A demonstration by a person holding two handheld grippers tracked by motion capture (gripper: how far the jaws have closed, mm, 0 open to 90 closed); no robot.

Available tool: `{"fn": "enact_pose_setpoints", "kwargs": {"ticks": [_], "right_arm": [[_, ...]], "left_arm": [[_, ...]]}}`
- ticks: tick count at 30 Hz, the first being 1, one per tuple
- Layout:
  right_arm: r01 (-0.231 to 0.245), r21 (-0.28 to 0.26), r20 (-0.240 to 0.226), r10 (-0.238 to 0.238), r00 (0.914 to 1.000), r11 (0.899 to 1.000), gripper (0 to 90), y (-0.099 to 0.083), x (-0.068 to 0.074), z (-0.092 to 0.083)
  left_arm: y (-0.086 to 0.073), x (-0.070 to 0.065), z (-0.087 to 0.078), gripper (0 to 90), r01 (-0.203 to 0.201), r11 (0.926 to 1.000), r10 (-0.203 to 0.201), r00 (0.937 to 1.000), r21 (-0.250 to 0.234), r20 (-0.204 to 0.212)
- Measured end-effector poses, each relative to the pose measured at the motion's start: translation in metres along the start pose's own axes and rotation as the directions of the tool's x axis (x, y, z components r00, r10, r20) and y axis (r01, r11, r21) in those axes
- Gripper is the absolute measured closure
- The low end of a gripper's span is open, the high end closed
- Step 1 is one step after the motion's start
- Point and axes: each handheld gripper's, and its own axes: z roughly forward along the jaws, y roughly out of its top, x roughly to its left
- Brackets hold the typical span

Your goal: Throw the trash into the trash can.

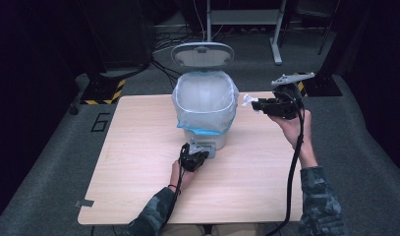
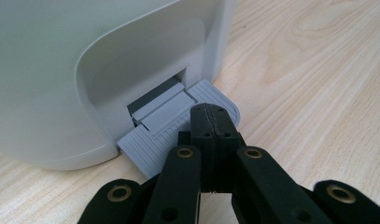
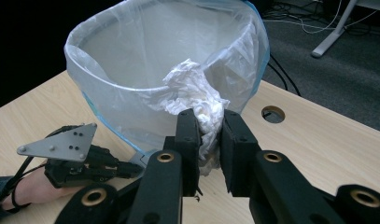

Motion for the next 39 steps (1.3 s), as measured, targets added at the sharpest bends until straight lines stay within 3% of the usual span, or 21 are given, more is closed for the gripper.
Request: {"fn": "enact_pose_setpoints", "kwargs": {"ticks": [26, 39], "right_arm": [[0.062, 0.021, 0.007, -0.062, 0.9980, 0.998, 78.6, 0.041, 0.017, 0.009], [0.103, 0.050, 0.005, -0.103, 0.9946, 0.993, 78.7, 0.061, 0.027, 0.026]], "left_arm": [[0.000, 0.000, 0.000, 89.8, 0.018, 0.9998, -0.018, 0.9998, -0.005, 0.004], [0.000, 0.000, 0.000, 89.8, 0.018, 0.9998, -0.018, 0.9998, -0.005, 0.006]]}}
